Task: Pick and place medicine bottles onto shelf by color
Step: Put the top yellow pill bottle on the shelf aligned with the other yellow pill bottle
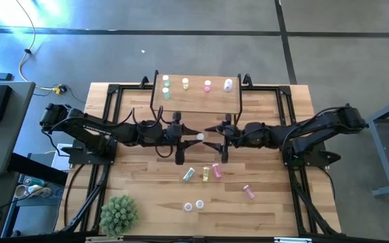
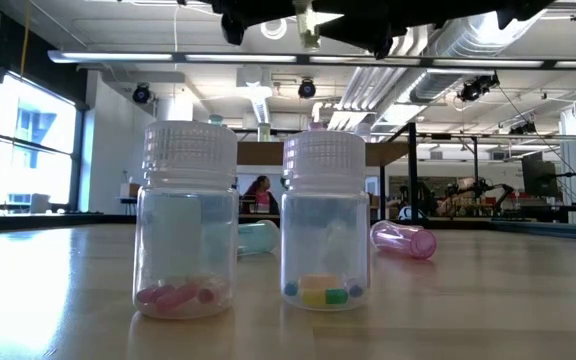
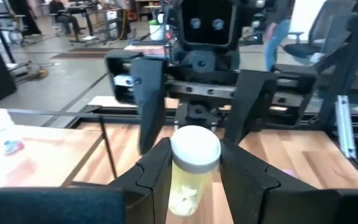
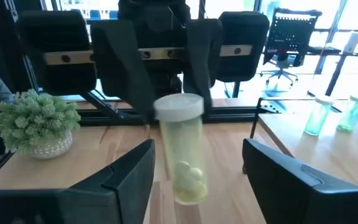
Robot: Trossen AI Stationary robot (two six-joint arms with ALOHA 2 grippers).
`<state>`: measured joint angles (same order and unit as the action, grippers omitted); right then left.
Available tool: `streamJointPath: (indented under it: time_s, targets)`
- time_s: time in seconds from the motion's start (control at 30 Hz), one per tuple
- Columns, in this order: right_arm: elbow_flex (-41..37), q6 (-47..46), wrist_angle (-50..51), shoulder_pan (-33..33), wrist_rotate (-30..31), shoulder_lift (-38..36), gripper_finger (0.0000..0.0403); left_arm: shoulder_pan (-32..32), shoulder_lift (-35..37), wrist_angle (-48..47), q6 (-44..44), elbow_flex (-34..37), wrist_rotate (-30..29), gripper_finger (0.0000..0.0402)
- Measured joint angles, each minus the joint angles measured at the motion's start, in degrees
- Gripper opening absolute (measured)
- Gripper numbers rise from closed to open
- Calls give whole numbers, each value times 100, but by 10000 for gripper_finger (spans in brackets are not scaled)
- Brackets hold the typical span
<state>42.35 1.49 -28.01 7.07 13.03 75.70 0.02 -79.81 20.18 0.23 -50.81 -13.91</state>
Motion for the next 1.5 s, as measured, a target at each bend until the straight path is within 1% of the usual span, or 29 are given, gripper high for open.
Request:
streamJointPath:
  time_s: [0.23,0.4,0.5,0.6,0.77,0.87,1.07,1.33,1.5]
  targets:
    - [0,2,686,0,317,-514,234,253,0,-89,-81,0,-26,110]
    - [0,0,1127,0,351,-944,234,678,0,-230,-261,0,-79,110]
    - [0,-16,1334,2,349,-1164,234,960,0,-328,-418,0,-281,112]
    - [0,-16,1503,2,346,-1288,234,1227,0,-421,-690,-2,-630,112]
    - [0,-7,1622,2,346,-1340,234,1626,0,-752,-1099,-2,-1393,112]
    - [0,-1,1624,2,344,-1328,234,1808,0,-881,-1316,-2,-1672,112]
    - [0,1,1626,2,338,-1320,234,2106,-145,-855,-1451,-2,-1720,113]
    - [0,-14,1622,2,335,-1318,234,2389,-622,-645,-1510,-7,-1896,113]
    - [0,-6,1620,2,335,-1318,234,2426,-730,-627,-1510,-4,-2245,113]
